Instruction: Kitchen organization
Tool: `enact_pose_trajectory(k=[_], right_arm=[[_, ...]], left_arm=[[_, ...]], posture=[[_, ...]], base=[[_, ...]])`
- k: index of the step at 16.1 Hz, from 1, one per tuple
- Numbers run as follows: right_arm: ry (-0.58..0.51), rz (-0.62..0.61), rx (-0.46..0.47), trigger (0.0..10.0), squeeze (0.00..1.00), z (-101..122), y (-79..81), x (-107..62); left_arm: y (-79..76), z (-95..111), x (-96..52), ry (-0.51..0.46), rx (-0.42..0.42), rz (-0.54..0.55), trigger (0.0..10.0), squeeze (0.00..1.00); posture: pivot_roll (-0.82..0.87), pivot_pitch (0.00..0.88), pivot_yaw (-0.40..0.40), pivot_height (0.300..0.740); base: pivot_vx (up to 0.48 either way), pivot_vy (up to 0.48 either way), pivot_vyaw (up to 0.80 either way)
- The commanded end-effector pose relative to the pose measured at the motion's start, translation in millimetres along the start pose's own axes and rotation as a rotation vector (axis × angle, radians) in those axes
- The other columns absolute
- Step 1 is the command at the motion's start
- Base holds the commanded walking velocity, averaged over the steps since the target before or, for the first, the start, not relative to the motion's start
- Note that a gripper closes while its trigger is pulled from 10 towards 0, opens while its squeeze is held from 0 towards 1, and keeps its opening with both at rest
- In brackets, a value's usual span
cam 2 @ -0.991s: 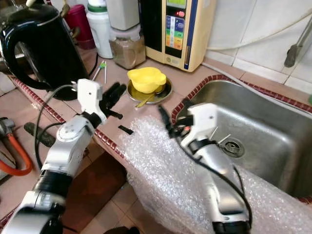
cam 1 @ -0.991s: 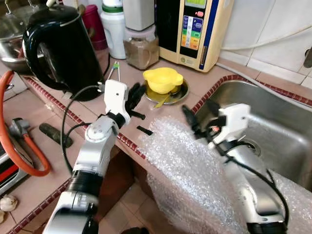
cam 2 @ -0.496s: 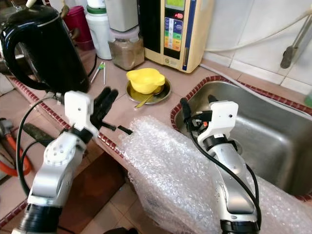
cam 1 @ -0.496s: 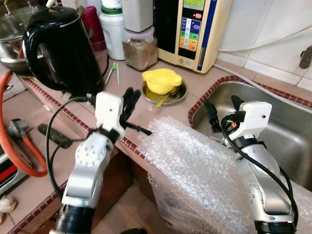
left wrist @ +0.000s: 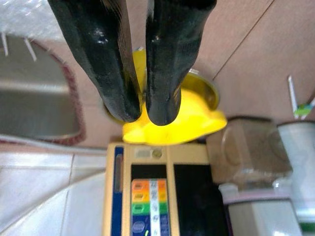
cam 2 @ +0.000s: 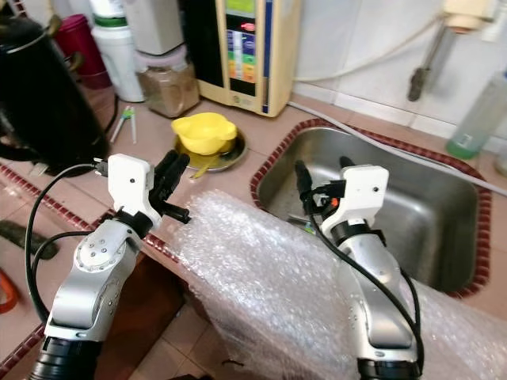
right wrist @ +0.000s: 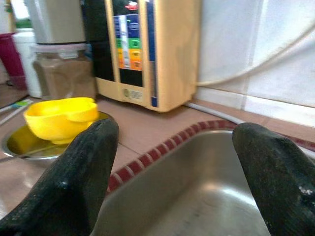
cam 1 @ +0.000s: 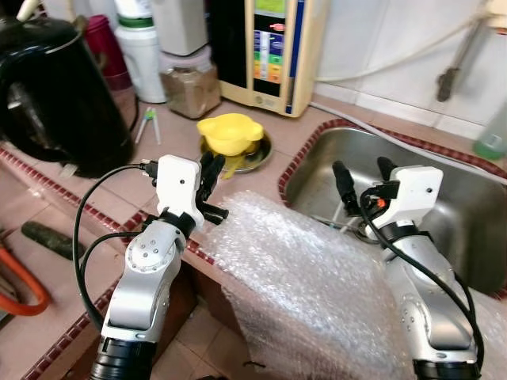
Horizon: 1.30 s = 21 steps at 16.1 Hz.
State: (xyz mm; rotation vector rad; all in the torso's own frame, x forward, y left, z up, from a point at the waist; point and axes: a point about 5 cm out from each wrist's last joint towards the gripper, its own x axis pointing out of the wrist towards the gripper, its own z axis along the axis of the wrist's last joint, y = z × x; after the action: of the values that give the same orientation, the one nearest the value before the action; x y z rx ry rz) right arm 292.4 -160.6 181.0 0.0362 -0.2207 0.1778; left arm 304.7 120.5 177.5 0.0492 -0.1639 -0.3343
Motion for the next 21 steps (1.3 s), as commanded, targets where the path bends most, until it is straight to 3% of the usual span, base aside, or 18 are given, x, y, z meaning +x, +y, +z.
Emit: enact_pose_trajectory(k=[1,5,9,16,21], right_arm=[[-0.001,-0.017,0.002,10.0,0.00,0.8,-1.0,-3.7],[-0.009,-0.015,-0.002,10.0,0.00,2.4,0.2,-3.3],[-0.018,-0.019,-0.007,10.0,0.00,4.6,-1.6,-2.0],[-0.023,-0.017,-0.002,10.0,0.00,4.6,0.9,0.6],[-0.021,-0.017,-0.002,10.0,0.00,3.4,0.4,1.5]], left_arm=[[0.7,4.2,2.3,0.002,-0.027,-0.004,10.0,0.00],[-0.3,15.1,11.8,-0.025,-0.018,-0.014,10.0,0.00],[0.1,23.3,12.1,-0.042,-0.040,-0.008,10.0,0.00],[0.6,23.5,12.6,-0.032,-0.051,-0.030,10.0,0.00],[-2.6,22.9,12.1,-0.028,-0.055,-0.054,10.0,0.00]], posture=[[-0.02,0.085,0.048,0.740],[-0.02,0.085,0.047,0.740],[-0.01,0.085,0.047,0.740],[-0.01,0.076,0.051,0.740],[0.00,0.069,0.054,0.740]], base=[[0.000,0.000,-0.79],[0.000,0.000,-0.15],[0.000,0.000,0.00],[0.000,0.000,0.00],[0.246,0.000,0.00]])
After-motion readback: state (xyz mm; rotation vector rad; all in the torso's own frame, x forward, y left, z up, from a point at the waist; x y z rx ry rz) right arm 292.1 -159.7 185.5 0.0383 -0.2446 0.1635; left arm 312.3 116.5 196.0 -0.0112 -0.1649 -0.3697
